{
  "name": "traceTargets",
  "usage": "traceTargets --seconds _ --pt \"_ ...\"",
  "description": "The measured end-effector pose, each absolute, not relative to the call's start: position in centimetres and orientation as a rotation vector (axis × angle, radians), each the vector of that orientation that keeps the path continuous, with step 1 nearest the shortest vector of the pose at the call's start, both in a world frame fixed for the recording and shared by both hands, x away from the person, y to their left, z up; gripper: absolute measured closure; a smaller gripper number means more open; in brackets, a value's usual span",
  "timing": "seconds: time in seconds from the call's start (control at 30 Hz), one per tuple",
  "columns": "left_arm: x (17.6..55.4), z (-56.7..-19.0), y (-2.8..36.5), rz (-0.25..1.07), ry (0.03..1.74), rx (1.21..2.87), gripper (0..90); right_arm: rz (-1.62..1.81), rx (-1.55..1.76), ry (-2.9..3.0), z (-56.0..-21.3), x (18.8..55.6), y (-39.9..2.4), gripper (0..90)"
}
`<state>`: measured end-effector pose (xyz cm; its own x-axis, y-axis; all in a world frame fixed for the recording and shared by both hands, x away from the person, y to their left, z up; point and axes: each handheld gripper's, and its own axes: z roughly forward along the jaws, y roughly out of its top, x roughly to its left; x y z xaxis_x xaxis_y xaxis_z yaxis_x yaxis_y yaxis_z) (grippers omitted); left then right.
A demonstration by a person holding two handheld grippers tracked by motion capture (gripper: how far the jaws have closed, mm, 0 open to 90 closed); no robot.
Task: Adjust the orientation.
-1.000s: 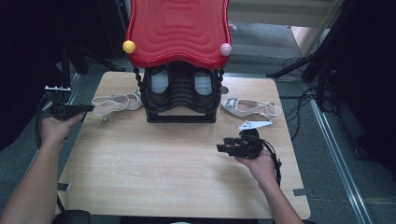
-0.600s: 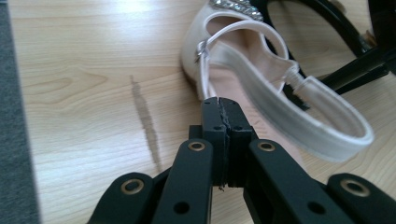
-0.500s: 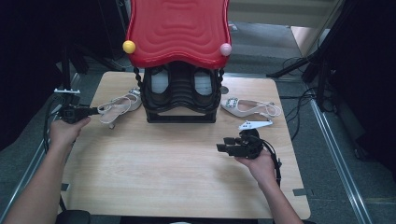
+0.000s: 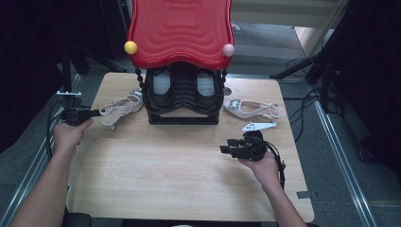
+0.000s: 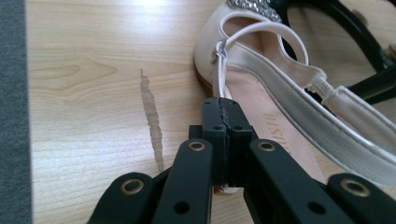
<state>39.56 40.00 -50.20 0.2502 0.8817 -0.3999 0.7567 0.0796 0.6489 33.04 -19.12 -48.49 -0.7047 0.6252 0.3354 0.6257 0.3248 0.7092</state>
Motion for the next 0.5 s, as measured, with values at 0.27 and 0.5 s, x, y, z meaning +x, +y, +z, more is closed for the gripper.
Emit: traceTargets --seconds 0.27,0.5 --pt "39.2 -50.4 38.8 0.187 1.531 1.702 90.0 -1.362 -1.212 -2.556 -48.5 33.1 -19.1 51.0" --pt "38.9 -50.3 37.2 0.190 1.569 1.697 90.0 -1.357 -1.211 -2.560 -48.6 33.1 -18.9 51.0"
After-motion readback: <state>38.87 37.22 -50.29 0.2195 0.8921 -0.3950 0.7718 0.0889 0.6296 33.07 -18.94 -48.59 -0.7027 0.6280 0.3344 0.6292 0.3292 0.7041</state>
